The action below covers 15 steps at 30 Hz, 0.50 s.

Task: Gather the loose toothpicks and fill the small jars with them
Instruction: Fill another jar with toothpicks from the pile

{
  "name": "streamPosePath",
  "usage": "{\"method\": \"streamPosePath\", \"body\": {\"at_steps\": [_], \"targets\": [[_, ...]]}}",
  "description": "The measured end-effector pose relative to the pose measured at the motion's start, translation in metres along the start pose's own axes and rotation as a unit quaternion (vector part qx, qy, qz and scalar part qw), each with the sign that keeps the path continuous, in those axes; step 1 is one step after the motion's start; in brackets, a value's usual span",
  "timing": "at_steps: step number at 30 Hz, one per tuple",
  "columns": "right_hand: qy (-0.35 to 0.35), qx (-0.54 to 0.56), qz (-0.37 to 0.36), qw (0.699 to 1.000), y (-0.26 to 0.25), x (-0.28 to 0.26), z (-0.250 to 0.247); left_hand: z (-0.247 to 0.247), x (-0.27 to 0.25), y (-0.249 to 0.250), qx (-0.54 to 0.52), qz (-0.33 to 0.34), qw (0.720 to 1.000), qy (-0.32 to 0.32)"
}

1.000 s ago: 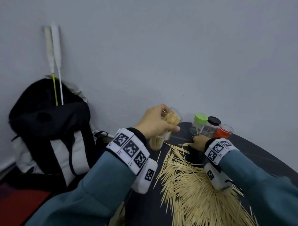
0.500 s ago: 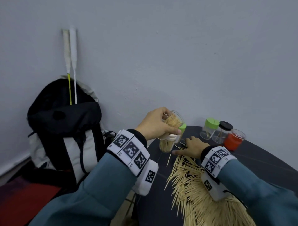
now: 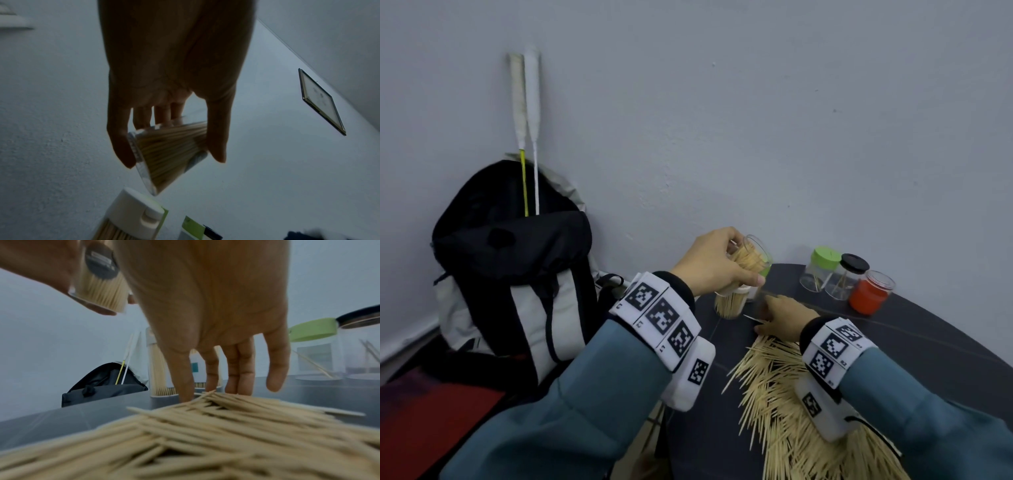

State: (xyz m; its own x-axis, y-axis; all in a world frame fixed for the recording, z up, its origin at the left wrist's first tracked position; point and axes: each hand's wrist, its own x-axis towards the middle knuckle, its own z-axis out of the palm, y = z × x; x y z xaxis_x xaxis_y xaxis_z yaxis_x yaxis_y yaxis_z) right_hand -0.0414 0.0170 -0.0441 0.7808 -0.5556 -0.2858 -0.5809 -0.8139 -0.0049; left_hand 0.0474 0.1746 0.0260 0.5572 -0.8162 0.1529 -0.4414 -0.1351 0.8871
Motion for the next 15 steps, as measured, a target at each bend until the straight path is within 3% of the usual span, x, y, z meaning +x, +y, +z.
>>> {"method": "streamPosePath", "body": {"at_steps": [15], "targets": [[-0.022, 0.034, -0.114, 0.993, 0.053, -0.053, 0.001, 0.022, -0.001, 0.012, 0.02, -0.007, 0.999, -0.024]]}}
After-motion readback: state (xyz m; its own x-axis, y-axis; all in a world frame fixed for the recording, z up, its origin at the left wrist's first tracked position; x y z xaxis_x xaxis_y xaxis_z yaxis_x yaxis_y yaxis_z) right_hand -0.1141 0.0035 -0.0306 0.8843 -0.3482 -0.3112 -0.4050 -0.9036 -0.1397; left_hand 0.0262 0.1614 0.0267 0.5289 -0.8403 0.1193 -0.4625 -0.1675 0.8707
